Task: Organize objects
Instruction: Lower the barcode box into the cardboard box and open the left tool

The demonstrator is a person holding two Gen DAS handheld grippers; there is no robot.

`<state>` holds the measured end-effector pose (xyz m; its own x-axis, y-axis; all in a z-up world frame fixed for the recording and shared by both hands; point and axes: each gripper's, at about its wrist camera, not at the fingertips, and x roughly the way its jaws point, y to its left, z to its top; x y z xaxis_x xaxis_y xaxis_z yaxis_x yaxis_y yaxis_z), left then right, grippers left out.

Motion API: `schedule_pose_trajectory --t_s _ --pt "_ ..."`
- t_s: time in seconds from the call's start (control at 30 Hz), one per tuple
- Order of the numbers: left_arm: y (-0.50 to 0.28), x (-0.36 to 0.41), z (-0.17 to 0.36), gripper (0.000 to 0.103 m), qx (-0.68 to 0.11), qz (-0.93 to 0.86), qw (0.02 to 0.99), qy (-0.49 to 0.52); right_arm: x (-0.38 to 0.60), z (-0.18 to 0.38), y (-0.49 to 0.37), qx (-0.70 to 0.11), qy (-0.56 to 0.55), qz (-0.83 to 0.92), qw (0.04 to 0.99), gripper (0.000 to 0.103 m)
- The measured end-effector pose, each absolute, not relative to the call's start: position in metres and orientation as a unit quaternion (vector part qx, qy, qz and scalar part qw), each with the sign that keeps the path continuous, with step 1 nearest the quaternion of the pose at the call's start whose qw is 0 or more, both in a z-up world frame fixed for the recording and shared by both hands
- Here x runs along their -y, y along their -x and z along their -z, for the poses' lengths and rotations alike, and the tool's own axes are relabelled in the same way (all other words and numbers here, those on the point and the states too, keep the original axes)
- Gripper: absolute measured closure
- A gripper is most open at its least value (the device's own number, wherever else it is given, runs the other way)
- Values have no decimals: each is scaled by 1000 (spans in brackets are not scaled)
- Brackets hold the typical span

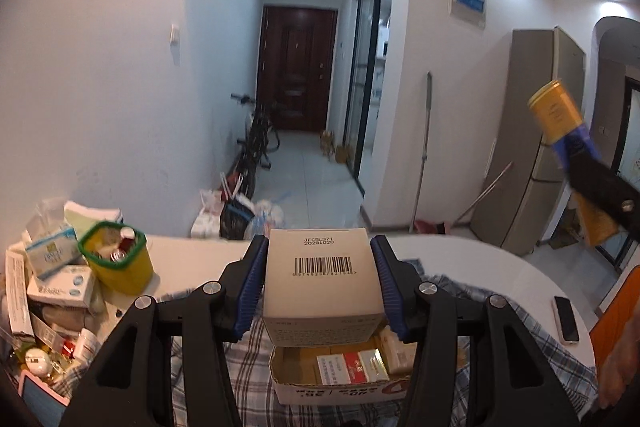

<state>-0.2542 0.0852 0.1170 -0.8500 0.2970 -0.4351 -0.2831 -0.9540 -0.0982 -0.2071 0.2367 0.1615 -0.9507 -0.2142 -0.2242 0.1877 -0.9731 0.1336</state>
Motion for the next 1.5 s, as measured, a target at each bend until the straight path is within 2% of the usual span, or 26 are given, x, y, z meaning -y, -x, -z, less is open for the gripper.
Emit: schedule_pose_trajectory --t_s 0.13,0.27,0.63,0.87,1.0,1.5 --pt "282 -93 -90 49 4 -950 145 277 -235 -156 217 73 -148 975 149 50" --pt "285 -96 -64 49 -5 -945 134 298 -232 -151 223 52 -147 980 125 50" --pt "296 -108 -45 49 -27 -936 146 319 -255 -101 291 82 -259 958 92 50" --pt "310 -111 -30 49 -33 -924 147 350 -257 -92 303 75 -281 951 99 50" --pt "313 -118 -20 49 -39 -916 151 369 -245 -84 301 14 -266 962 63 50" --pt "319 -128 1 49 -62 -910 145 383 -250 -74 313 50 -304 947 87 50"
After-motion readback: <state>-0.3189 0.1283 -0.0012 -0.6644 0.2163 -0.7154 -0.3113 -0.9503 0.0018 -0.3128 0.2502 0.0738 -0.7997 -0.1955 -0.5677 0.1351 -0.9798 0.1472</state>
